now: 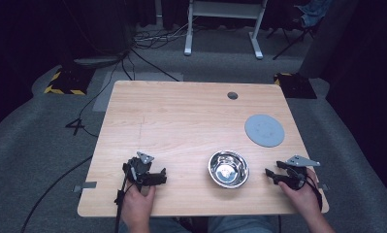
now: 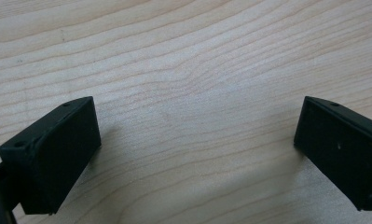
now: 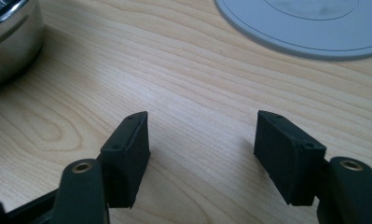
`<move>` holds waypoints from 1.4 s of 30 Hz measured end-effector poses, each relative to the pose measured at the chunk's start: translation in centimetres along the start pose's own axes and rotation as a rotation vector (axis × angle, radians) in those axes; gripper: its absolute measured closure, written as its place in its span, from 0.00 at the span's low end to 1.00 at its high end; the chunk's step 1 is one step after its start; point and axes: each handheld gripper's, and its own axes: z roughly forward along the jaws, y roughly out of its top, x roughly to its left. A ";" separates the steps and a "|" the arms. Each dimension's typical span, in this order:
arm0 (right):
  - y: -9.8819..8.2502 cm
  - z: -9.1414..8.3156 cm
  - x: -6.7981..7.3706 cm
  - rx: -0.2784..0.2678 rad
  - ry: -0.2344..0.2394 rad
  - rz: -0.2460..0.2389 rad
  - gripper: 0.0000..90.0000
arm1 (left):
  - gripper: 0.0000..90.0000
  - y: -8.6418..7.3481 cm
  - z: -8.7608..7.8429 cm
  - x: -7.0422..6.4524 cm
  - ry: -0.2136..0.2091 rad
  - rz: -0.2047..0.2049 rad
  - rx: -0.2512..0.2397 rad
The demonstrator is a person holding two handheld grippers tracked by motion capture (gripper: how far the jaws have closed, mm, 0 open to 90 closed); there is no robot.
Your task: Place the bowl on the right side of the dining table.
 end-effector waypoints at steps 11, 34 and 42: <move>0.1 0.1 -0.1 0.001 0.003 -0.009 0.40 | 0.00 0.0 0.0 0.0 0.000 0.000 0.000; 4.0 0.1 1.2 -0.015 0.047 -0.053 0.47 | 0.00 0.0 0.0 0.0 0.000 0.000 0.000; 6.5 0.4 2.4 -0.033 0.055 -0.091 0.47 | 0.00 0.0 0.0 0.0 0.000 -0.001 0.000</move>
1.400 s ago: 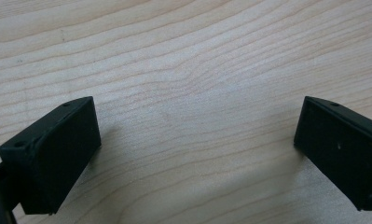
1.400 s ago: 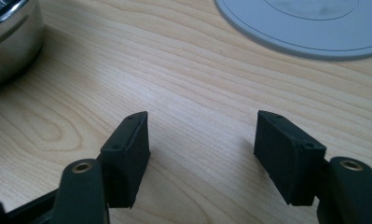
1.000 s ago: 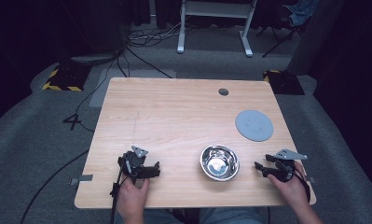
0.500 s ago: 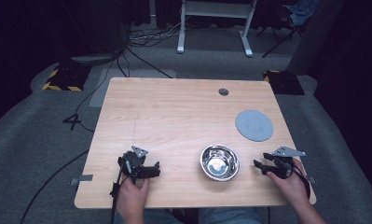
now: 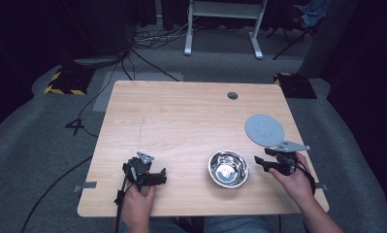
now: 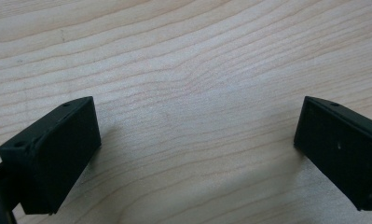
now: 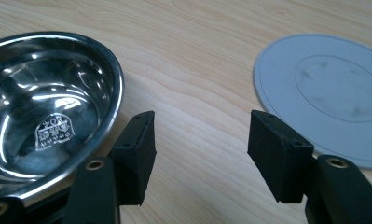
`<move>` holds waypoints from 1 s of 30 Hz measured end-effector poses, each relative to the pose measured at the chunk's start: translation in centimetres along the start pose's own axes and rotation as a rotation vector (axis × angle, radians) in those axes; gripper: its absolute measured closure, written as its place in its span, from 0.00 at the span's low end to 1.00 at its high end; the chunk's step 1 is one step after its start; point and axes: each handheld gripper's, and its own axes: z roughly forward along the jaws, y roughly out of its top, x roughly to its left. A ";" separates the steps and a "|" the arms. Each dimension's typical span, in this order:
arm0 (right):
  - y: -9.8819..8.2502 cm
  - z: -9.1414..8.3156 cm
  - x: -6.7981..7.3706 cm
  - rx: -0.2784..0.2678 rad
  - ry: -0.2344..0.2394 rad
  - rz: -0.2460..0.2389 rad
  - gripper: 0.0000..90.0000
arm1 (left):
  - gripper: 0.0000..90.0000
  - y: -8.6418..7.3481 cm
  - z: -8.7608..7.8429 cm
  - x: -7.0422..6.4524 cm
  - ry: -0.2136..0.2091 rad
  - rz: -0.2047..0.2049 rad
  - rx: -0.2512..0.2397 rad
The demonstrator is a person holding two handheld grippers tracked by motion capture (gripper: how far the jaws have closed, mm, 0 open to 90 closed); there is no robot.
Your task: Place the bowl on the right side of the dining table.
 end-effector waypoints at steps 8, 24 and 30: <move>1.6 0.6 1.4 0.001 0.020 -0.008 0.47 | 0.00 0.0 0.0 0.0 0.000 0.000 0.000; 3.4 4.0 3.6 0.093 0.095 -0.036 0.56 | 0.00 0.0 0.0 0.0 0.000 0.000 0.000; 3.3 5.5 3.9 0.175 0.133 -0.021 0.64 | 0.00 0.0 0.0 0.0 0.000 0.000 0.000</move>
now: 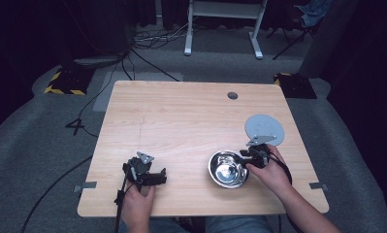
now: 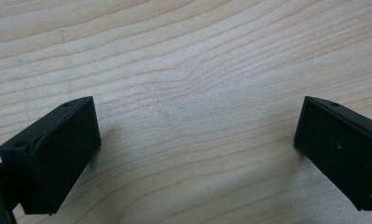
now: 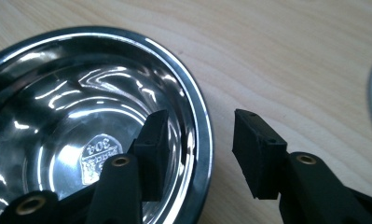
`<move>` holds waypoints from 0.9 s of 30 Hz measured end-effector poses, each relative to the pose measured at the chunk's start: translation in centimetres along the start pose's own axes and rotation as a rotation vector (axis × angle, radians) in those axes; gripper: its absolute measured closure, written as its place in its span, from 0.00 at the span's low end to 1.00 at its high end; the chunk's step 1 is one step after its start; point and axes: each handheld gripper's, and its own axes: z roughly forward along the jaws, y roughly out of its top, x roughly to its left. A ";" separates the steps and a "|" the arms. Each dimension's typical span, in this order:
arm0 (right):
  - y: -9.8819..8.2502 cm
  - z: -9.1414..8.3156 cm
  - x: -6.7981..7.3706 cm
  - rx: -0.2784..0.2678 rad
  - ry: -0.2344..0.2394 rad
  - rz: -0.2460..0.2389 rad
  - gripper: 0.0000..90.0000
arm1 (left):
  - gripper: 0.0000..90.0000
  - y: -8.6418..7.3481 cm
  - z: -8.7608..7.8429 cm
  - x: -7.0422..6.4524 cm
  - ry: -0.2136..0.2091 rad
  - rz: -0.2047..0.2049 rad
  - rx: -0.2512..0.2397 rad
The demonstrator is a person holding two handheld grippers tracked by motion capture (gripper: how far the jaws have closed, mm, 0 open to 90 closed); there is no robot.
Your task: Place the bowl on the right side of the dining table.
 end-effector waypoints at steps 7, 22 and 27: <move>-0.2 1.3 -0.2 0.080 0.049 0.022 0.70 | 0.00 0.0 0.0 0.0 0.000 0.000 0.000; 0.2 0.6 -0.5 0.085 0.182 0.112 0.96 | 0.00 0.0 0.0 0.0 0.000 0.000 0.000; 0.8 -0.4 -0.1 0.061 0.122 0.072 0.97 | 0.00 0.0 0.0 0.0 0.000 0.000 0.000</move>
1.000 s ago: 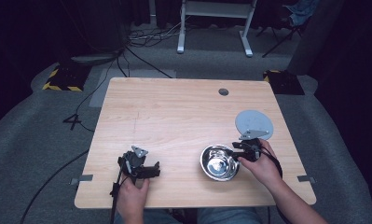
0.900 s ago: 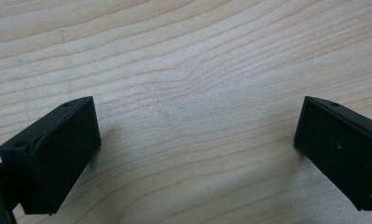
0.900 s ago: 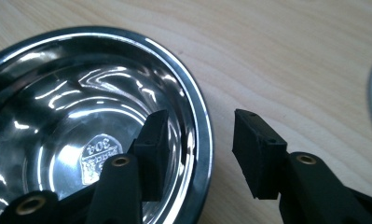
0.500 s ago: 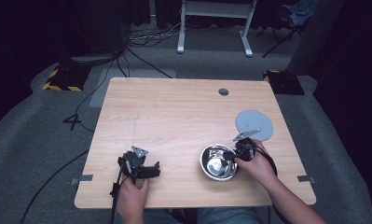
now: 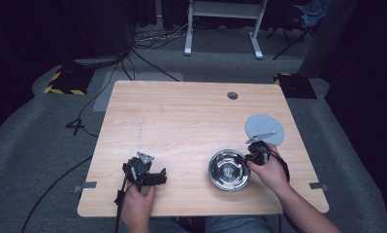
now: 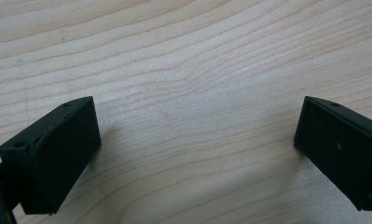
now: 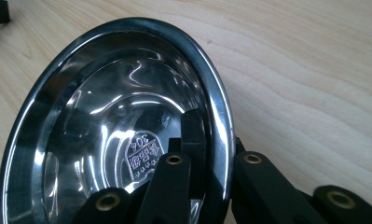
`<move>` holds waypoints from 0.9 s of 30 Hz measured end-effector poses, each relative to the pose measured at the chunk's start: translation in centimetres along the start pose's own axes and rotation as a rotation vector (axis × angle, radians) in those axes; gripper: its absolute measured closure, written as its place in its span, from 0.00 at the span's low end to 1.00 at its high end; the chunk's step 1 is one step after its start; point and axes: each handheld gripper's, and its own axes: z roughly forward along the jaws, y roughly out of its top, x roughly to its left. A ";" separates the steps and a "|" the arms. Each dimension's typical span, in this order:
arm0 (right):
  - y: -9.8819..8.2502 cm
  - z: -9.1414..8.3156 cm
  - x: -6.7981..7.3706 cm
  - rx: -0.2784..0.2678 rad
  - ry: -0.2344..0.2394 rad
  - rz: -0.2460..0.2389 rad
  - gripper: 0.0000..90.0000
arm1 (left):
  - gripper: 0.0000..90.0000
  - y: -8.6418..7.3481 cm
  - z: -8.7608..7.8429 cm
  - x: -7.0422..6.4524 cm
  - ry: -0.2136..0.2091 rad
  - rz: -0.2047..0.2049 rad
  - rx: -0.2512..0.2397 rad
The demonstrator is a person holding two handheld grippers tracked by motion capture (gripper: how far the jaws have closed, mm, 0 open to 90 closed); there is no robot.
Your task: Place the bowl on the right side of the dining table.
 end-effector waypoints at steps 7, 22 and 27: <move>0.5 -0.8 0.4 -0.004 -0.041 -0.031 0.97 | 0.00 0.0 0.0 0.0 0.000 0.000 0.000; 2.4 -3.1 -0.8 -0.031 -0.111 -0.062 0.97 | 0.00 0.0 0.0 0.0 0.000 0.000 0.000; 3.2 -3.9 -1.4 -0.056 -0.126 -0.036 0.97 | 0.00 0.0 0.0 0.0 0.000 0.000 0.000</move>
